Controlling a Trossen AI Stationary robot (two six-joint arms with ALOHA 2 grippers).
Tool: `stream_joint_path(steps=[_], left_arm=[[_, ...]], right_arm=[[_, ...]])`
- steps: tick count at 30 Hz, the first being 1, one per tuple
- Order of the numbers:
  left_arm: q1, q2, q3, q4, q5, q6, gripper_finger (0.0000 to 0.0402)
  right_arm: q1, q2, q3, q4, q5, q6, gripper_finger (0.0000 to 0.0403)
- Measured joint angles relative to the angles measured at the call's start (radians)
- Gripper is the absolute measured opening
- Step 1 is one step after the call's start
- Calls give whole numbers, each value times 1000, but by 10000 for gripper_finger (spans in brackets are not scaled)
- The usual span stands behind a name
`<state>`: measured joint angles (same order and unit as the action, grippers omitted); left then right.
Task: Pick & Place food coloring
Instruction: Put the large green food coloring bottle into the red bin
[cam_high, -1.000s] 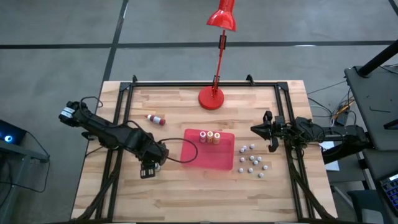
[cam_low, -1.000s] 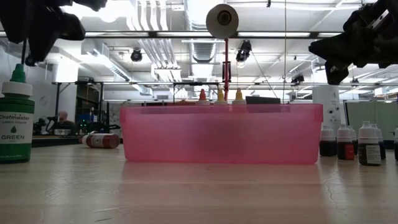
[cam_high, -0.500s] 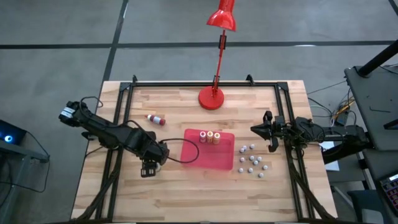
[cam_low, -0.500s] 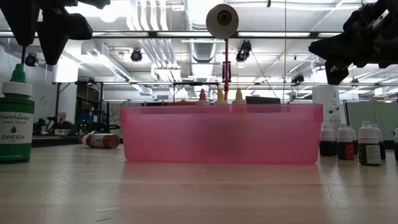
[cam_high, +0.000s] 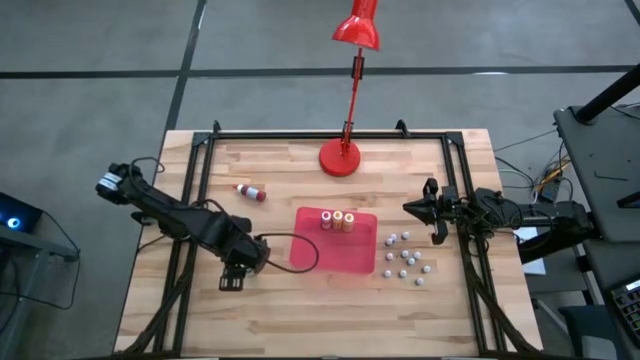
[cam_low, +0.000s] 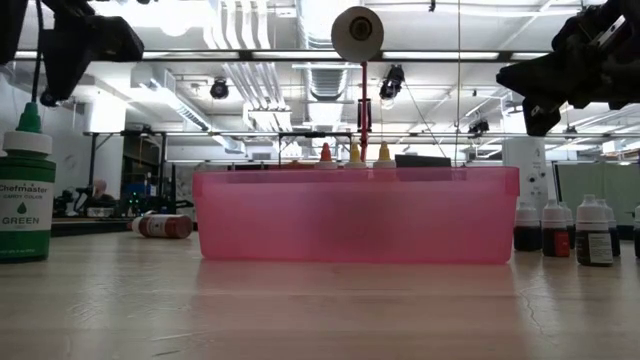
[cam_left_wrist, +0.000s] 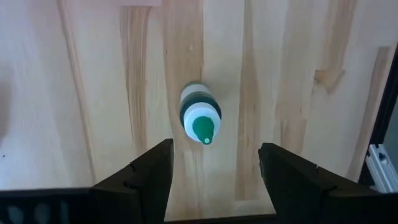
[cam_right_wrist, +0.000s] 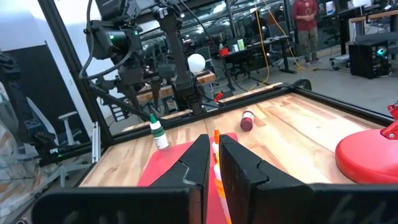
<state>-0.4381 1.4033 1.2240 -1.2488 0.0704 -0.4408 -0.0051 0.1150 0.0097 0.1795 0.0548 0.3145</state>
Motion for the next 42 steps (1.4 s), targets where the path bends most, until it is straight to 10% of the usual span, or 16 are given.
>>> stream_joint_path(steps=[19, 42], left_arm=[[-1, 148, -2, 10, 0, 21, 208], [-4, -3, -2, -150, -80, -62, 208]], right_arm=[[0, 0, 0, -13, 0, 0, 29], [0, 0, 0, -14, 0, 0, 29]])
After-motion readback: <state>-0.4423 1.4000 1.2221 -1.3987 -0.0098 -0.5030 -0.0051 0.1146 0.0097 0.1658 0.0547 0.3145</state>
